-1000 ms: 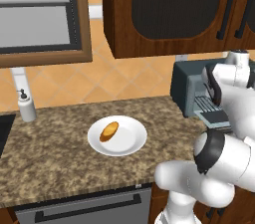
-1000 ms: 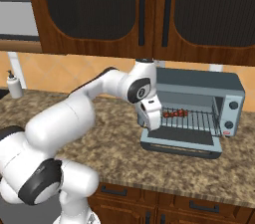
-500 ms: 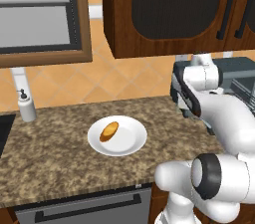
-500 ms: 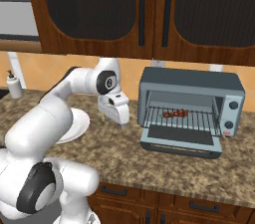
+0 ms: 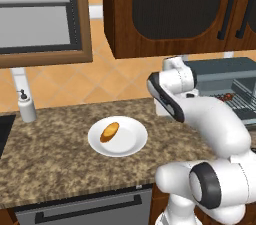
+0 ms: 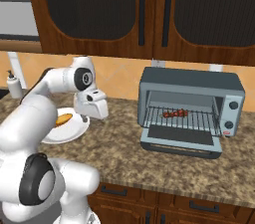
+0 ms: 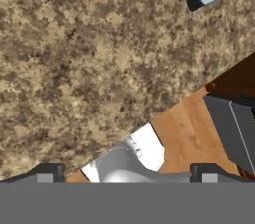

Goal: Pick up the kebab skewer and baguette bread, and place them inside the toaster oven. Close the toaster oven door and start by setting the timer.

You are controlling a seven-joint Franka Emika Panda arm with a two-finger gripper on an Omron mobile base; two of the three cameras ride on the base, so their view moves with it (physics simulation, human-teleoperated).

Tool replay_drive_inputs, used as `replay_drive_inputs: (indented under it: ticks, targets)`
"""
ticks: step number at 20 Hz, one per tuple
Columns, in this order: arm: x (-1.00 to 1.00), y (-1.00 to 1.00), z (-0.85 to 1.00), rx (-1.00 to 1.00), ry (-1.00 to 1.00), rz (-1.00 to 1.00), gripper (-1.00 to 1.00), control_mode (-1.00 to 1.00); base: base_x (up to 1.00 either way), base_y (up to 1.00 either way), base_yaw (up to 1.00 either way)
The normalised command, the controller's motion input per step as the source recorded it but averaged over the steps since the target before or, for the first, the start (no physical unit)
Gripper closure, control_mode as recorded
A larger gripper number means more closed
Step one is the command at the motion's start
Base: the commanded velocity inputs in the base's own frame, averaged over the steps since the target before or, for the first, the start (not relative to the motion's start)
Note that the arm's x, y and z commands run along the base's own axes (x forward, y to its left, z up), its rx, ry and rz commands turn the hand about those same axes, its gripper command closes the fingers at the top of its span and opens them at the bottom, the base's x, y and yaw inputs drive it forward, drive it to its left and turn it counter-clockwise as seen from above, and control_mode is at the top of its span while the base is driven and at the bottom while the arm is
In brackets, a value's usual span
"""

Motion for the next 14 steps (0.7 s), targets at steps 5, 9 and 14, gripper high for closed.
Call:
replay_drive_inputs:
  ticks: [5, 9, 14]
  targets:
    - [0.37, 0.79, -0.20, 0.00, 0.00, 0.03, -1.00, -1.00, 0.00, 0.00, 0.00]
    - [0.50, 0.74, -0.17, 0.00, 0.00, 0.00, -1.00, -1.00, 0.00, 0.00, 0.00]
    - [0.50, 0.43, -0.25, 0.00, 0.00, 0.00, -1.00, -1.00, 0.00, 0.00, 0.00]
